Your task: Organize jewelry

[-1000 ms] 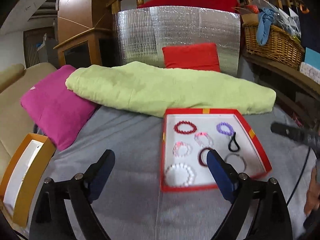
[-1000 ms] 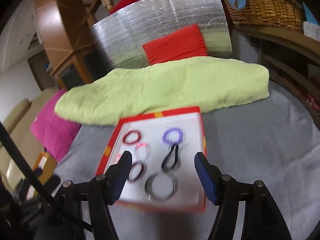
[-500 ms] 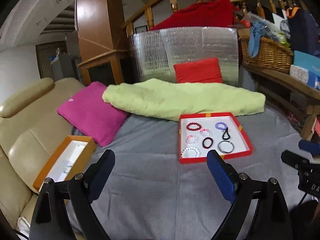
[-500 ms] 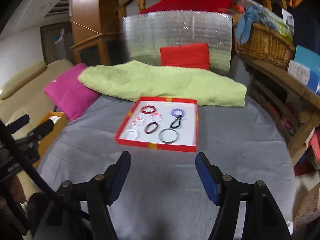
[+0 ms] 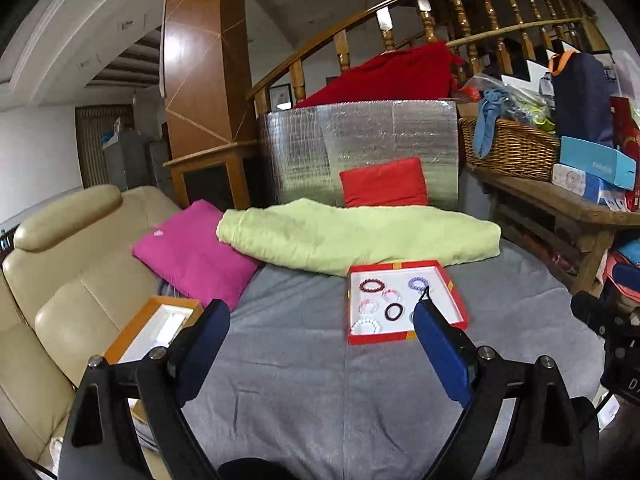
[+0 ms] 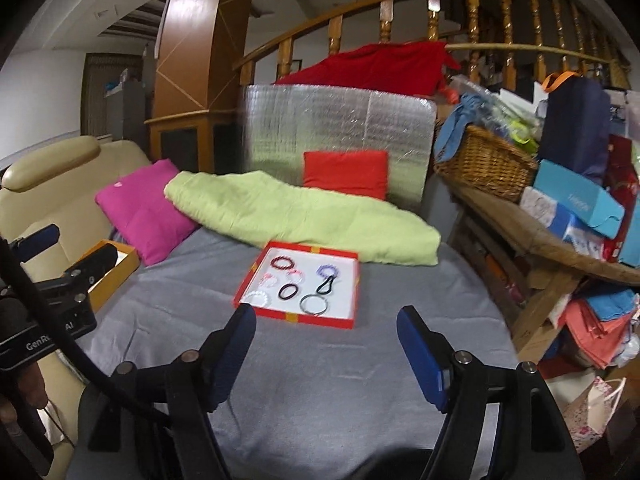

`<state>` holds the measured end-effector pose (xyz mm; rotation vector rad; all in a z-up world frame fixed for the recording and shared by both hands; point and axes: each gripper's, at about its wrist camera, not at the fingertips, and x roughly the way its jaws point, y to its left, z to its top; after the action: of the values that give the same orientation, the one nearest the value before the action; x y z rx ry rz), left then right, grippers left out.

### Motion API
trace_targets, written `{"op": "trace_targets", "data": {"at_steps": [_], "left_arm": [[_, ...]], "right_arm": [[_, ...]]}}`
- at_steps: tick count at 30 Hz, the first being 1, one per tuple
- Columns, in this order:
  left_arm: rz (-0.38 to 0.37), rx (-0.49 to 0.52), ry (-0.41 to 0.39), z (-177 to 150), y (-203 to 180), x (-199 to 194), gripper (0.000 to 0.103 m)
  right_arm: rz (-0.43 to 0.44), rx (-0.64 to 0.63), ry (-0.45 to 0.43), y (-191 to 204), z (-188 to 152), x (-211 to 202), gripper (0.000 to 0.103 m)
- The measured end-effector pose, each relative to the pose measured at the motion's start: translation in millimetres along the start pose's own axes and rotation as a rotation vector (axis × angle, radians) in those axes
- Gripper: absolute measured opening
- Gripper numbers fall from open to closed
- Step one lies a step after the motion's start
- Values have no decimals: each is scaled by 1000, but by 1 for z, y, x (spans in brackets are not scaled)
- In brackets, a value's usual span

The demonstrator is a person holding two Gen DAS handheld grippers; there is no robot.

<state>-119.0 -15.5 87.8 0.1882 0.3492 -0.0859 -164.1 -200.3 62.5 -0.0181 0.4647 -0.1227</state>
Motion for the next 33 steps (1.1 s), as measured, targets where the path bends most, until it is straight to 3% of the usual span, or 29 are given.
{"op": "trace_targets", "data": {"at_steps": [11, 33], "left_arm": [[-6, 16, -22, 3, -11, -21, 97], [10, 6, 8, -2, -8, -12, 97]], "right_arm": [[-53, 25, -39, -5, 7, -24, 82], [-58, 39, 3, -5, 3, -9, 82]]}}
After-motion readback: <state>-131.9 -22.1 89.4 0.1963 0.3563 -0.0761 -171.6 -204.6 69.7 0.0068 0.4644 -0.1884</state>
